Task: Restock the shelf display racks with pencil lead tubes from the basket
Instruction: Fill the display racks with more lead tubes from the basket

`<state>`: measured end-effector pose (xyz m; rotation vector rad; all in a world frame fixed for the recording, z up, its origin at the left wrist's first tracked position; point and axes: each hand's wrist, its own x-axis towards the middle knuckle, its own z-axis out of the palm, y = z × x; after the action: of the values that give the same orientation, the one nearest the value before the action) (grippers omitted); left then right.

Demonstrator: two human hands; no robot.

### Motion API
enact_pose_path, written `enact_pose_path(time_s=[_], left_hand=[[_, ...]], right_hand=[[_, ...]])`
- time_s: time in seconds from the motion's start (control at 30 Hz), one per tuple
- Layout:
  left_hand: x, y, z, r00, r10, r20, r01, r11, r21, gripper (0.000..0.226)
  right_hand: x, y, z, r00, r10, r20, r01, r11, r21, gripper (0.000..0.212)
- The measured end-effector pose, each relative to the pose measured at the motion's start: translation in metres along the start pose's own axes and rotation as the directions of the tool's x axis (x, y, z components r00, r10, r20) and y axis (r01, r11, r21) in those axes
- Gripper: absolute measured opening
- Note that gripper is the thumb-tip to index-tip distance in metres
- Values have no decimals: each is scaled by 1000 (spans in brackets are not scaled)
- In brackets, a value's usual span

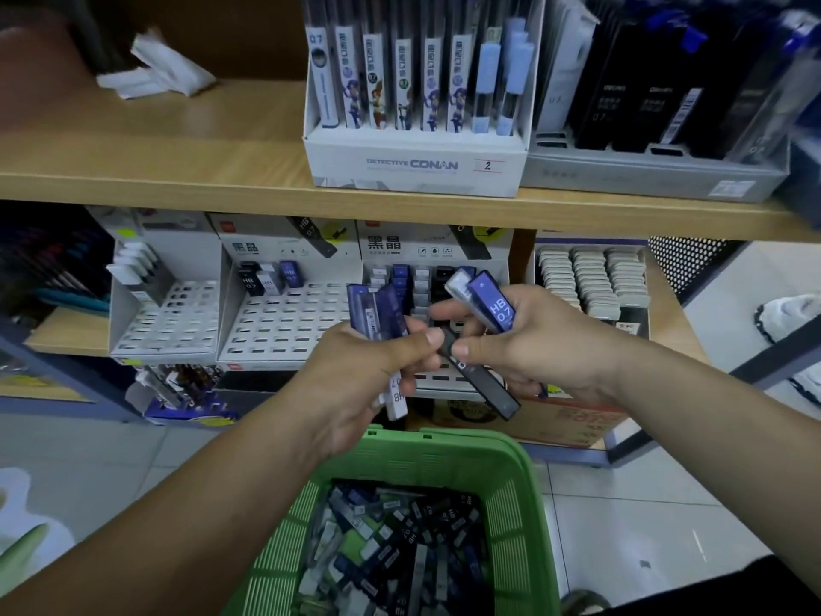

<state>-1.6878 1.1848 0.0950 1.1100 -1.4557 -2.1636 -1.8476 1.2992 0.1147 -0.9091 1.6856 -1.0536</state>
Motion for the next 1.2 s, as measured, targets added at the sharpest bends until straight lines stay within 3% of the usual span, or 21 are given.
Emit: enact_pose_path(time_s=[0.07,0.2,0.3,0.47,0.67,0.77,0.9,1.2], left_hand=[[0,2,-6,1000,-19,23,19,1000,24,29],[-2,0,-15,992,-64,105,50,990,133,21],[-1,-4,-18,992,-73,100,56,985,161,24],[-4,-7,-21,982,-85,170,74,995,71,22],[-10,-13,-23,961,-162,223,169,986,-10,38],[-11,-17,-24,968,-139,210,144,990,-6,34],[-9,-16,-25,979,-71,193,99,985,-140,19],[-10,-12,-21,994,-5,107,21,989,-150,22]], right_hand=[[3,3,-3,999,-21,-45,20,1000,-21,31],[13,9,-7,951,-86,-297,85,996,-15,18],[26,13,-6,900,-189,-392,147,980,-134,15],[45,26,-6,893,-220,-393,93,943,-318,19],[55,33,-2,871,-267,-412,136,938,-320,25],[57,30,-1,874,-259,-411,139,944,-300,29],[57,27,1,884,-267,-383,136,932,-336,32],[59,28,2,875,-275,-399,117,919,-377,27]])
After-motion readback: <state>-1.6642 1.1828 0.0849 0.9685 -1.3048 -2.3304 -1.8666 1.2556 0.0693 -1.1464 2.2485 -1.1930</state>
